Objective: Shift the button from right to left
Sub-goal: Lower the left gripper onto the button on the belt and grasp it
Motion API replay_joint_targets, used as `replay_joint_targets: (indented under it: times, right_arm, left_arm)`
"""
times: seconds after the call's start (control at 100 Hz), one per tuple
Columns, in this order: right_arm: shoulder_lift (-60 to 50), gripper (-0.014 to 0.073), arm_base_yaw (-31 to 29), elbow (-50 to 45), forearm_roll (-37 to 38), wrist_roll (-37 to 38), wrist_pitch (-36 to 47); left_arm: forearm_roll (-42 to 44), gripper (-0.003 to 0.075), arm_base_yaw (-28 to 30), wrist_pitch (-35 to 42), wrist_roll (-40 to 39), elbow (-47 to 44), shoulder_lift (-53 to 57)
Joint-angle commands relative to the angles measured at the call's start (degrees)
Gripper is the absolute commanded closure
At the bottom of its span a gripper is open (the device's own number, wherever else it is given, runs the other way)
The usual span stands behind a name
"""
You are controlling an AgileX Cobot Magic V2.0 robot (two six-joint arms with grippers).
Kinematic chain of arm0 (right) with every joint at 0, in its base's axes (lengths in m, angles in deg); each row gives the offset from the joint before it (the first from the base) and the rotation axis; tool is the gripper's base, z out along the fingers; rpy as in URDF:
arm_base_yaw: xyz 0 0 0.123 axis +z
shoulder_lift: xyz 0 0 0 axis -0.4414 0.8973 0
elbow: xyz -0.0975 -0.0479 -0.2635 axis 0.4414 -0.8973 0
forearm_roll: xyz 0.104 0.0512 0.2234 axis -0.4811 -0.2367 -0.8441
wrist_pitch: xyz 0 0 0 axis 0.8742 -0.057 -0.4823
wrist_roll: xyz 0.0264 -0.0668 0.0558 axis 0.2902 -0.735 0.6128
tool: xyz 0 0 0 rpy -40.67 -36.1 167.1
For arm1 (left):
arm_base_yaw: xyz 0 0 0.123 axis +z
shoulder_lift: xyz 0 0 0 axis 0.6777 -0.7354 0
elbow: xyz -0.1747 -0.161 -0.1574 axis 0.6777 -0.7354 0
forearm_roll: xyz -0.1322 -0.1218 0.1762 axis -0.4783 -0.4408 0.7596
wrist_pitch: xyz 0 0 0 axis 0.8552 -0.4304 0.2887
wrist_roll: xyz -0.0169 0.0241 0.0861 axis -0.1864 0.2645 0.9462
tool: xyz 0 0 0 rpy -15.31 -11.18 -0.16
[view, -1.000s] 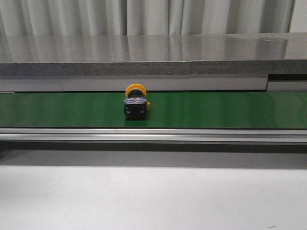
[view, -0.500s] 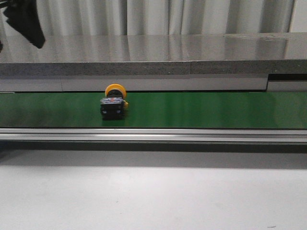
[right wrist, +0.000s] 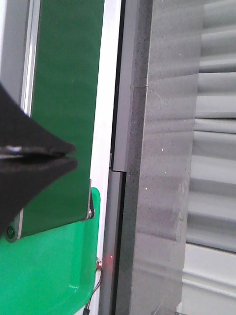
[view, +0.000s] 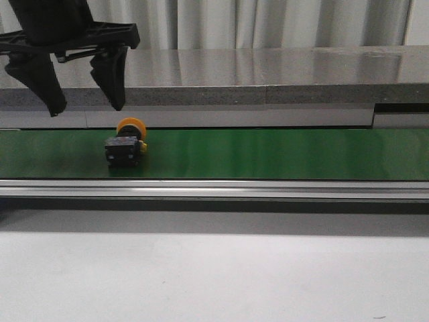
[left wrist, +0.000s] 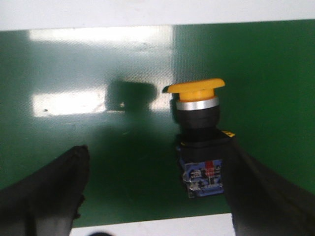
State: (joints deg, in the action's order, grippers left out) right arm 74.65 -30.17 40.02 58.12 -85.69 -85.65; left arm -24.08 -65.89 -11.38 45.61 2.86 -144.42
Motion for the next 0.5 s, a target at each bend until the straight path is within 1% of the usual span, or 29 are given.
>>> replay_joint_targets:
  times: [0.0,0.14,0.42,0.49]
  right_arm:
    - [-0.73,0.0661,0.08,1.30,-0.23,0.02,5.18]
    - [-0.73,0.0661,0.08,1.30,-0.23,0.02,5.18]
    - [-0.73,0.0661,0.08,1.30,-0.23,0.02,5.18]
    - [-0.73,0.0661,0.08,1.30,-0.23,0.02,5.18]
  left_arm:
    - [0.27,0.0175,-0.50,-0.34,-2.08,1.96,1.26]
    - [0.37,0.0175,-0.12,-1.56,-2.08,1.96,-0.96]
    - [0.65,0.0175,0.19,-0.99,-2.08,1.96,-4.16]
    - [0.65,0.0189,0.40,-1.14,-2.08,1.96,-4.66]
